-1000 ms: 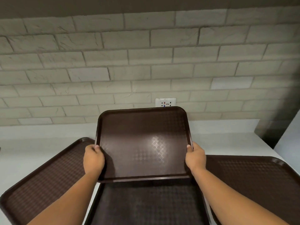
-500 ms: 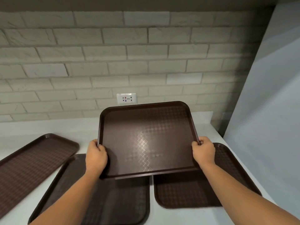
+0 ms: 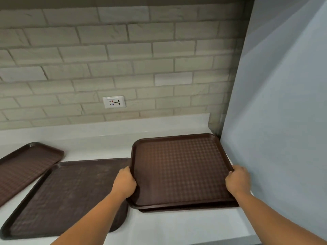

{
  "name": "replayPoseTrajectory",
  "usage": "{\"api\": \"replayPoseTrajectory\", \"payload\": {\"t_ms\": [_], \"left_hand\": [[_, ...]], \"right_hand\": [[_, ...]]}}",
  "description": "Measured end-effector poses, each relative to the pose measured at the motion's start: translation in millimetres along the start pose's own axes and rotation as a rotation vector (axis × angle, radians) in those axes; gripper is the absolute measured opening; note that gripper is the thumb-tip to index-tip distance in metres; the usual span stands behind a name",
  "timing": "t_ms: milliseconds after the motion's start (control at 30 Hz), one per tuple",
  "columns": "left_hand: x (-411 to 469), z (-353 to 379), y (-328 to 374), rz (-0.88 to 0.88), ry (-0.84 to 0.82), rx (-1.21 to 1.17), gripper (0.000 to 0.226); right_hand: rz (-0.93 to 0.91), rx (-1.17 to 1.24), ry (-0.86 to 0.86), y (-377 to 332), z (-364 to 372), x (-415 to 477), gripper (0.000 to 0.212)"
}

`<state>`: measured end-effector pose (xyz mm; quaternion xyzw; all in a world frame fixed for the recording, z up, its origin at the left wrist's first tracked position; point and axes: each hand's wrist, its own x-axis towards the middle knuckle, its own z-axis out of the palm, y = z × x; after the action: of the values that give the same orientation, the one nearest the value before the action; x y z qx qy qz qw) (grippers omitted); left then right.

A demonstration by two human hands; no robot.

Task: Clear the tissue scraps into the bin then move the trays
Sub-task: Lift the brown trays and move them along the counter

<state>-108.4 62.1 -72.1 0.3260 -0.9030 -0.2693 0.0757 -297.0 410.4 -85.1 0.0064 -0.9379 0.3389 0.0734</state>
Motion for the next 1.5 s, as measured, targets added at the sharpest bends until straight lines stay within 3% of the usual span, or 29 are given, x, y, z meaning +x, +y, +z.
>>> {"api": "replayPoseTrajectory", "payload": {"t_ms": [233, 500, 733, 867, 967, 1033, 1167, 1333, 1500], "left_hand": [[-6, 20, 23, -0.052, -0.088, 0.230, 0.017], [-7, 32, 28, -0.128, -0.103, 0.352, 0.016], [-3, 35, 27, -0.084, -0.107, 0.423, 0.017], [3, 27, 28, -0.070, -0.123, 0.398, 0.016], [10, 11, 23, -0.029, -0.032, 0.300, 0.017], [16, -3, 13, 0.035, 0.064, 0.228, 0.018], [24, -37, -22, 0.089, 0.201, 0.074, 0.043], [27, -86, -86, 0.109, 0.277, 0.080, 0.045], [24, -126, -162, 0.039, 0.267, 0.151, 0.048]], "right_hand": [[0.045, -0.121, -0.078, 40, 0, 9, 0.023], [0.035, -0.064, -0.156, 45, 8, 16, 0.016], [0.028, 0.001, -0.108, 45, 16, 12, 0.016], [0.019, -0.202, -0.136, 33, 17, 9, 0.023], [-0.036, -0.410, -0.121, 4, 19, 4, 0.050], [-0.147, -0.422, -0.094, -24, 27, -2, 0.055], [-0.328, -0.260, -0.145, -92, 58, -26, 0.047], [-0.437, -0.014, -0.275, -181, 102, -80, 0.040], [-0.514, -0.015, -0.396, -239, 140, -133, 0.031]]}}
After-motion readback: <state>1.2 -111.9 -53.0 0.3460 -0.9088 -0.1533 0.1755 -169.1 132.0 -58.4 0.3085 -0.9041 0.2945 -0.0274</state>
